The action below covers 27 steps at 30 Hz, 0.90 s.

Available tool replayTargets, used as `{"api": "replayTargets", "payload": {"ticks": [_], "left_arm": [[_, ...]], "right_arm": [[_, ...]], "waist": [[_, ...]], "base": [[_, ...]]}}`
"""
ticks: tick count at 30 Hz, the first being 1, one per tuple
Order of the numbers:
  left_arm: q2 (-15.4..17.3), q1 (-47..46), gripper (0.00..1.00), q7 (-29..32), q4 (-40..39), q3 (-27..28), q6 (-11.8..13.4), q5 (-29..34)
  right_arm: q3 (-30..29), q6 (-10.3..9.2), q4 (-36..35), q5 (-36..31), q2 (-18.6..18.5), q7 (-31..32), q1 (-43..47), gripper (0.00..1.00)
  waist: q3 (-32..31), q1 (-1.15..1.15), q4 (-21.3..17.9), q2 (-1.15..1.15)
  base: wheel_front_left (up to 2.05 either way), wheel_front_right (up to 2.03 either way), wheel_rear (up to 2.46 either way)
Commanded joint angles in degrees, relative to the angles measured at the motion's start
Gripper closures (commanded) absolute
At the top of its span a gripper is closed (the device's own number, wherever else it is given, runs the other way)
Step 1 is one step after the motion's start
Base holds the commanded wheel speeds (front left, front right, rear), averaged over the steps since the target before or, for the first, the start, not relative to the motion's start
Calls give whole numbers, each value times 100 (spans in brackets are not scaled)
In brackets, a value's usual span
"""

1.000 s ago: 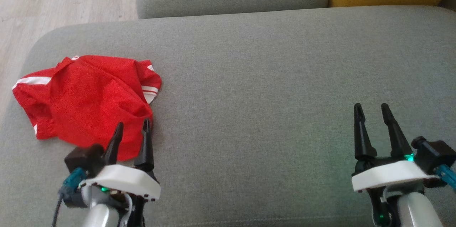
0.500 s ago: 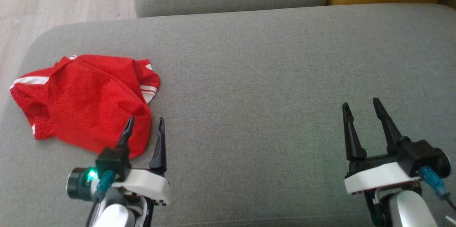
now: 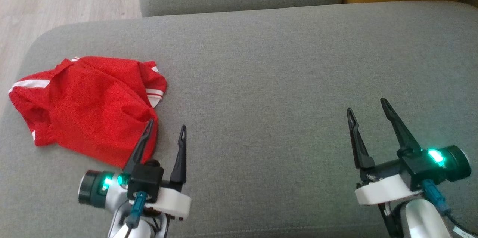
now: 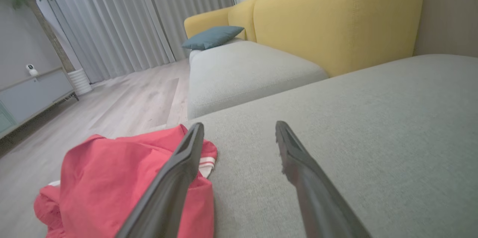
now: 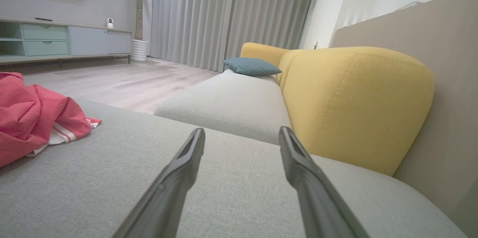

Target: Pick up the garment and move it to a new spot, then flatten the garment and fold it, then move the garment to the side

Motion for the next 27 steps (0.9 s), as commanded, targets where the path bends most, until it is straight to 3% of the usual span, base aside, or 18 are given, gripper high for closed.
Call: {"api": "replayTargets", "payload": {"ticks": [1,6,11,17,22,27], "left_arm": [[122,-382,0,-100,-287,113,148,196],[84,-316,0,-185,-489,176,289,260],[-28,-200,0,-252,-640,373,193,208],[-372,54,0,-252,-671,875,-263,-30],[-685,255,0,-252,-429,1273,-816,-64],[-887,306,0,-252,-317,1545,-1108,83]], "right_arm": [[148,-4,-294,-219,-46,-118,-256,0],[95,-4,-267,-135,-47,-203,-213,0],[67,-4,-115,409,-49,-270,-170,0],[161,-4,217,1544,-49,-270,-171,0],[241,-4,585,2610,-49,-270,-170,0],[300,-4,751,2880,-49,-270,-234,0]], "waist": [[1,0,1,0],[-4,0,13,0],[8,0,27,0],[12,0,34,0],[-11,0,30,0],[-23,0,24,0]], "base": [[0,0,0],[0,0,0],[0,0,0],[0,0,0],[0,0,0],[0,0,0]]}}
